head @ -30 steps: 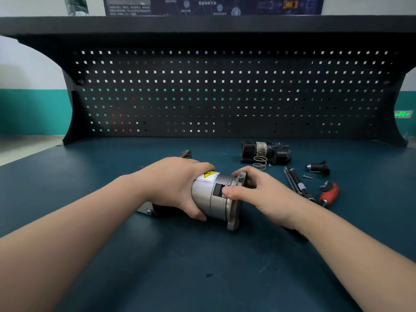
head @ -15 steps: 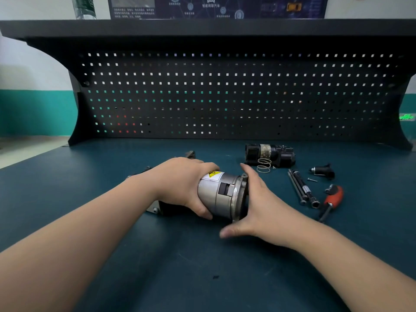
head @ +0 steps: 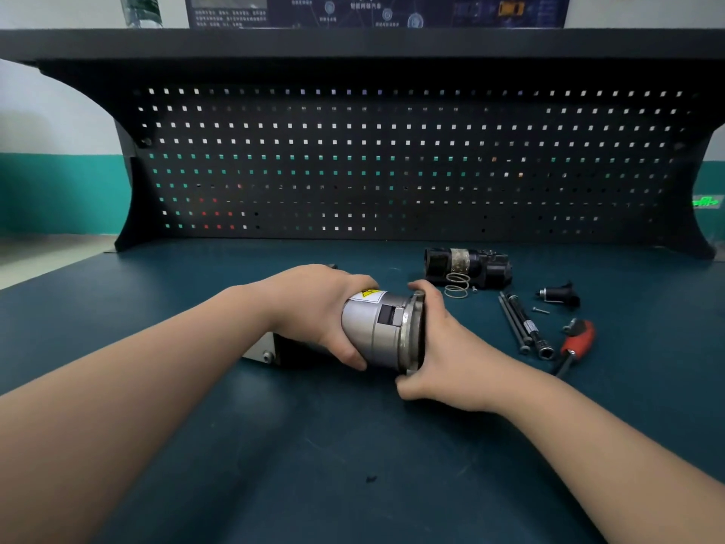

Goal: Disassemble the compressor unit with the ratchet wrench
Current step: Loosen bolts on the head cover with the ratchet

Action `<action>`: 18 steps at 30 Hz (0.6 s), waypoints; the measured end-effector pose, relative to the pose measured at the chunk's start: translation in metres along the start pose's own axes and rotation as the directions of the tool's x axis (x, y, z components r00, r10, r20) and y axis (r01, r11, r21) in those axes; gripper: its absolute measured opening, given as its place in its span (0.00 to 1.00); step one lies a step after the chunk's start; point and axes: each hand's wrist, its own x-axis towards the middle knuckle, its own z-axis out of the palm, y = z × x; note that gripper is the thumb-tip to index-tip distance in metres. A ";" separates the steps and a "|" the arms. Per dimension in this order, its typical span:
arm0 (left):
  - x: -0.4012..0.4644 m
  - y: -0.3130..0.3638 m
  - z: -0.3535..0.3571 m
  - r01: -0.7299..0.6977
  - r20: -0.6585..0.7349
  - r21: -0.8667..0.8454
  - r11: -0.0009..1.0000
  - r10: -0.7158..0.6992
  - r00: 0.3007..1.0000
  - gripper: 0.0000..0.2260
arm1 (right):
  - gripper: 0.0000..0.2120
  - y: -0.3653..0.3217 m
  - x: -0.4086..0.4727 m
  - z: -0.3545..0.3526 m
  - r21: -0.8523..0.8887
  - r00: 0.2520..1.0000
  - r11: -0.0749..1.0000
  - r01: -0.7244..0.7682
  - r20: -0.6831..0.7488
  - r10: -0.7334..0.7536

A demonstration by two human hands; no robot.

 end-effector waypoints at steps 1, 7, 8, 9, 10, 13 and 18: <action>0.000 0.000 0.000 0.002 -0.001 0.000 1.000 -0.002 1.000 0.33 | 0.53 -0.001 0.000 -0.001 -0.019 1.000 1.000 0.000 -0.007 0.000; -0.006 0.000 0.006 -0.011 -0.037 0.032 0.999 0.012 0.999 0.35 | 0.56 -0.012 -0.006 0.009 -0.272 0.979 0.962 -0.034 -0.202 -0.022; -0.006 0.000 0.006 -0.012 -0.036 0.042 0.999 0.013 0.999 0.35 | 0.56 -0.014 -0.006 0.011 -0.274 0.975 0.960 -0.059 -0.220 -0.003; -0.006 0.000 0.006 -0.009 -0.035 0.047 0.999 0.010 0.999 0.36 | 0.56 -0.015 -0.006 0.014 -0.268 0.971 0.960 -0.084 -0.238 0.018; -0.005 0.000 0.005 -0.003 -0.034 0.050 0.999 0.005 0.999 0.36 | 0.56 -0.016 -0.006 0.015 -0.262 0.966 0.959 -0.108 -0.257 0.038; -0.003 0.000 0.005 0.010 -0.032 0.048 0.999 -0.008 0.999 0.36 | 0.56 -0.016 -0.006 0.016 -0.256 0.953 0.956 -0.145 -0.296 0.066; -0.004 -0.002 0.009 0.017 -0.048 0.052 0.998 -0.014 0.999 0.36 | 0.57 -0.011 -0.010 0.008 -0.269 0.984 0.962 -0.056 -0.176 0.008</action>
